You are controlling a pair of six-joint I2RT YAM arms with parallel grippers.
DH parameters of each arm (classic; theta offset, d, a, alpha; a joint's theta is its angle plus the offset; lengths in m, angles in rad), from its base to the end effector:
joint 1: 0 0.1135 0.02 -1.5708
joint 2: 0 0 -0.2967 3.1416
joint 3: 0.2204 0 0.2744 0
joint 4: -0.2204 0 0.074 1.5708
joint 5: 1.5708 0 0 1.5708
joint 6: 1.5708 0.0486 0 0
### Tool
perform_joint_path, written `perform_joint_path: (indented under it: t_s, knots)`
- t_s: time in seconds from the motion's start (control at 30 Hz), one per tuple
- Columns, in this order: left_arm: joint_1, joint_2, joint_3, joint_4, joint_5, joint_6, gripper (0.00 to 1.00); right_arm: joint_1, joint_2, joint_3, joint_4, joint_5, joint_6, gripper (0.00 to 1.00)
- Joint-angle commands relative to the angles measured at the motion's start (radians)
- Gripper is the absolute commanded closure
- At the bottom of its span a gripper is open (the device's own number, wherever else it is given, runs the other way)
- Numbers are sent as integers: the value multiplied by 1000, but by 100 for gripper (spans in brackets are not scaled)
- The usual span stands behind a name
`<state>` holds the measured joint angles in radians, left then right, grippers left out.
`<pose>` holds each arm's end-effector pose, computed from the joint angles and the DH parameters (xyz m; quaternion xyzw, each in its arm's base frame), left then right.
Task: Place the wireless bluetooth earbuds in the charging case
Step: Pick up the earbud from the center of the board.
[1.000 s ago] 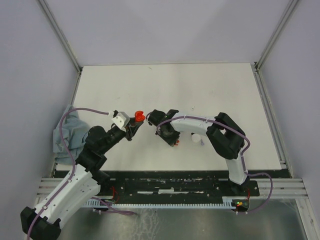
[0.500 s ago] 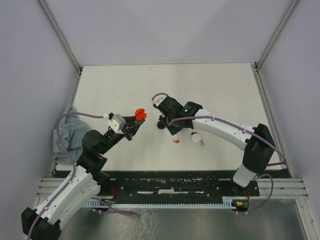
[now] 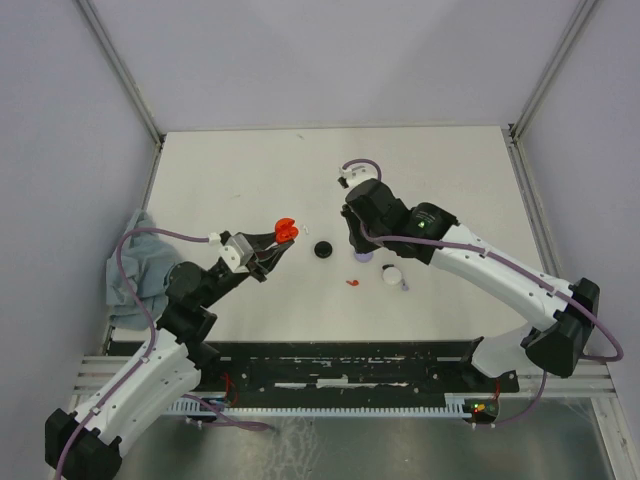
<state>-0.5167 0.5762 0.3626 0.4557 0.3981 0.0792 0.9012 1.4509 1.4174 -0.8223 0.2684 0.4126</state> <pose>0.1306 -0.0959 0.3055 0.3262 0.5320 -0.2865 0.7269 0.2170 0.2534 0.3678 -0.1791 0.9121 0.1125 0.3512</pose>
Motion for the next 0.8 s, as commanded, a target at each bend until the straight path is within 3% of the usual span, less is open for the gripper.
perform_joint_path:
  t_s: [0.0, 0.43, 0.77]
  knots:
    - [4, 42, -16, 123, 51, 46, 97, -1, -96, -18, 69, 35, 81, 84]
    - [2, 211, -38, 408, 116, -55, 97, -1, -211, -39, 224, -29, 131, 84]
    - [-13, 329, 5, 531, 165, -56, 97, -1, -277, -85, 409, -131, 199, 85]
